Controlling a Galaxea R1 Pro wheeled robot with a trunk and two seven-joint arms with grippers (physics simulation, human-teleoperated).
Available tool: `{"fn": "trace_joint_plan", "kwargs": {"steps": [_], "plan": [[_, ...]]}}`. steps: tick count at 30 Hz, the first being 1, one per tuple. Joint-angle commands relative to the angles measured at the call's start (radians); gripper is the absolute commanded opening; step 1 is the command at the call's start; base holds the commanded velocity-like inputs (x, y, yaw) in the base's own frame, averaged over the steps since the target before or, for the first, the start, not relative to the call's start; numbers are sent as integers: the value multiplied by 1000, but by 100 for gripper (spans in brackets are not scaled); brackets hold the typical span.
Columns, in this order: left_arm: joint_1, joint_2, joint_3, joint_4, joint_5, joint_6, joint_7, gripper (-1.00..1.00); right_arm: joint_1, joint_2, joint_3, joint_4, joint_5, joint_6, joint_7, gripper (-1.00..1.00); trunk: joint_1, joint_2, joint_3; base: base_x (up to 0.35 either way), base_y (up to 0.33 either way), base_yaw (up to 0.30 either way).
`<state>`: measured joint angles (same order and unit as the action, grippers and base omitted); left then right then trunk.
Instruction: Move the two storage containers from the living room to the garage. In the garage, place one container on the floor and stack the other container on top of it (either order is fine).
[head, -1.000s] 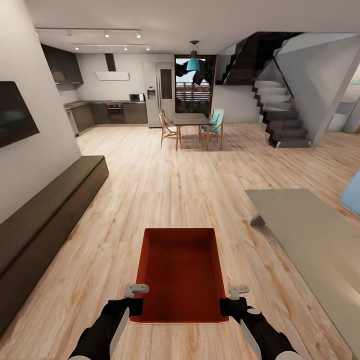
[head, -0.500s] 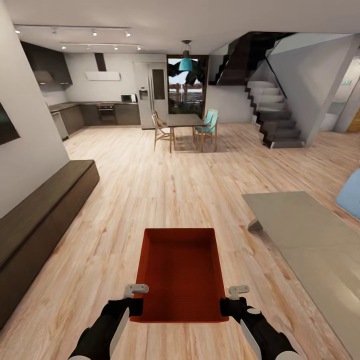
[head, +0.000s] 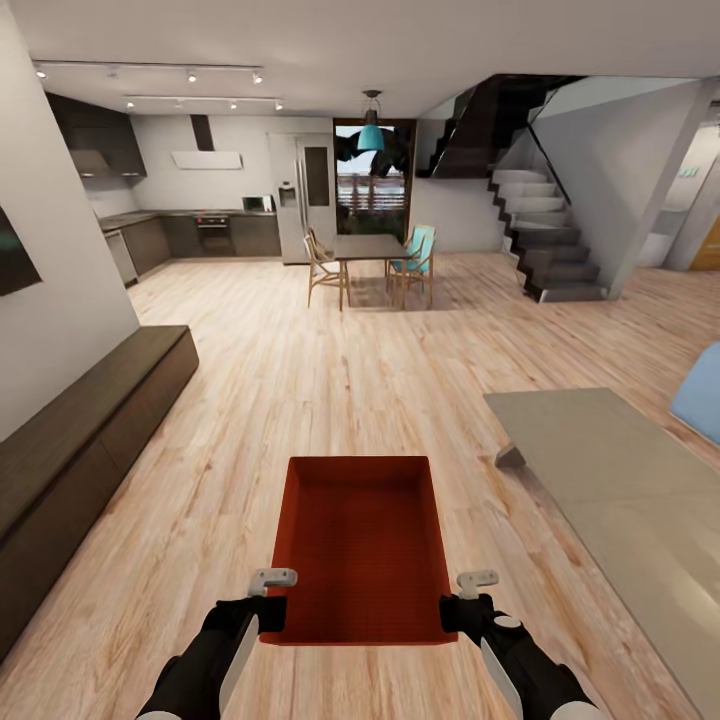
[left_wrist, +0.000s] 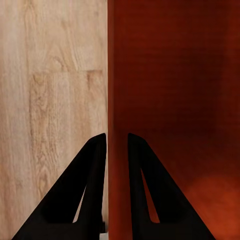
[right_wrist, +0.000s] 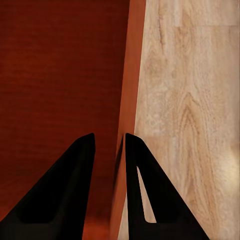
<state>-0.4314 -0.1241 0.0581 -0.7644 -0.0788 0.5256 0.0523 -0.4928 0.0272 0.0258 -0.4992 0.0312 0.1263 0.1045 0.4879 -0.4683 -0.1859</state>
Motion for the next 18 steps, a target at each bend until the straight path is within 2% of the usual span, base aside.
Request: {"fn": "trace_joint_plan", "kwargs": {"steps": [1, 18], "plan": [[0, 9, 3, 0, -41, 7, 4, -100, -1, -1, -2, -7, 7, -7, -2, -100, 0, -2, 0, 0, 0, 0], [0, 9, 4, 0, -41, 7, 4, -100, -1, -1, -1, -7, 7, -7, -2, -100, 0, -2, 28, 0, 0, 0]]}}
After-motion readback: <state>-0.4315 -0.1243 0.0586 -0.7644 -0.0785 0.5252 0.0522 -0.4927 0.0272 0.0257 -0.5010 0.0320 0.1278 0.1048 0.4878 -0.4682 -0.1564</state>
